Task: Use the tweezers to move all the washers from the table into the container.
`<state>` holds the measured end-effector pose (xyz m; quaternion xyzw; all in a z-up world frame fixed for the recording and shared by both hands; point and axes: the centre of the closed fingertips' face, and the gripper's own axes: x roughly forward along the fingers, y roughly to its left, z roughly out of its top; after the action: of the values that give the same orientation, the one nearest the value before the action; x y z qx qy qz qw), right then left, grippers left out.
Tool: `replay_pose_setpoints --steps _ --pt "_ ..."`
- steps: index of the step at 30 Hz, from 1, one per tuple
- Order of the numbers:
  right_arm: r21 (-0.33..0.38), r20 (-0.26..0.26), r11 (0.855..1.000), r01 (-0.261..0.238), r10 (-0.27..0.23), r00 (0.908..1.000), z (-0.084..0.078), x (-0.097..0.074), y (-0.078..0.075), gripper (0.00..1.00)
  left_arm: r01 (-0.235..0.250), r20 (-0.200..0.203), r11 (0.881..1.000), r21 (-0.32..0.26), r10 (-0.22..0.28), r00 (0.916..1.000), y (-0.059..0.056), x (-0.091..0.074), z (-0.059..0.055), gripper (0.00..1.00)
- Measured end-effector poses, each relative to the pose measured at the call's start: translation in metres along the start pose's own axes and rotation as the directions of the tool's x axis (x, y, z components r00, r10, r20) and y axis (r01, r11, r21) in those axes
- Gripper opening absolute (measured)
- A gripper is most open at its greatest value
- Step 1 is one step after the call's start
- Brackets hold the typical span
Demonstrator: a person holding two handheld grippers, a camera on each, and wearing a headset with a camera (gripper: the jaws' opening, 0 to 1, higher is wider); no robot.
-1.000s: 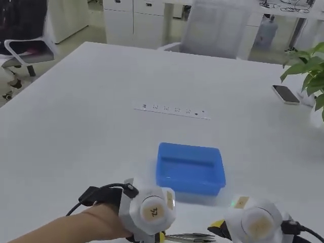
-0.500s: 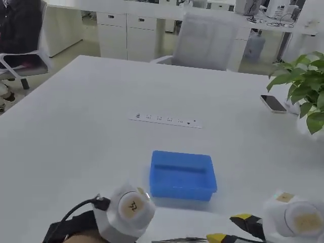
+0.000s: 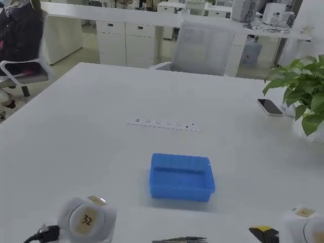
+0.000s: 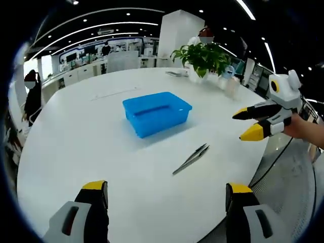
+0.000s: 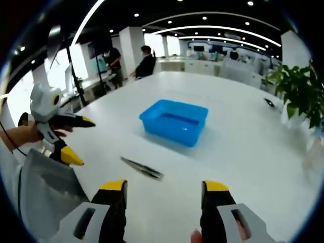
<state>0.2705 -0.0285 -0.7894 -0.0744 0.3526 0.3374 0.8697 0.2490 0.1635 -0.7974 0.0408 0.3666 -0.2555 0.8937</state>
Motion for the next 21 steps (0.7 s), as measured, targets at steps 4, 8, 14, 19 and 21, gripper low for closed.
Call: replay_pose_setpoints --steps 4,8,14,19,21 --pt "0.004 0.009 1.000 0.011 -0.011 0.9999 0.0013 -0.0025 -0.0011 0.58 -0.023 0.016 0.999 -0.023 0.024 0.9996 0.0006 -0.0053 0.0005 0.99" --pt "0.010 0.017 1.000 0.024 -0.024 0.9996 0.0026 -0.0036 -0.0036 0.61 -0.020 0.037 0.999 -0.030 0.021 0.9991 -0.0040 -0.0070 0.0034 0.99" --pt "0.007 0.017 1.000 0.029 -0.029 0.9994 0.0034 -0.0057 -0.0039 0.63 -0.023 0.031 1.000 -0.008 0.023 0.9993 -0.0049 -0.0063 0.0011 0.99" --pt "0.007 0.019 0.999 0.033 -0.033 0.9993 0.0039 -0.0069 -0.0044 0.63 -0.026 0.041 1.000 0.002 0.026 0.9988 -0.0049 -0.0077 0.0039 0.99" --pt "0.003 0.015 0.999 0.040 -0.040 0.9991 0.0030 -0.0073 -0.0056 0.64 -0.024 0.043 1.000 -0.002 0.024 0.9988 -0.0058 -0.0081 0.0040 0.99"
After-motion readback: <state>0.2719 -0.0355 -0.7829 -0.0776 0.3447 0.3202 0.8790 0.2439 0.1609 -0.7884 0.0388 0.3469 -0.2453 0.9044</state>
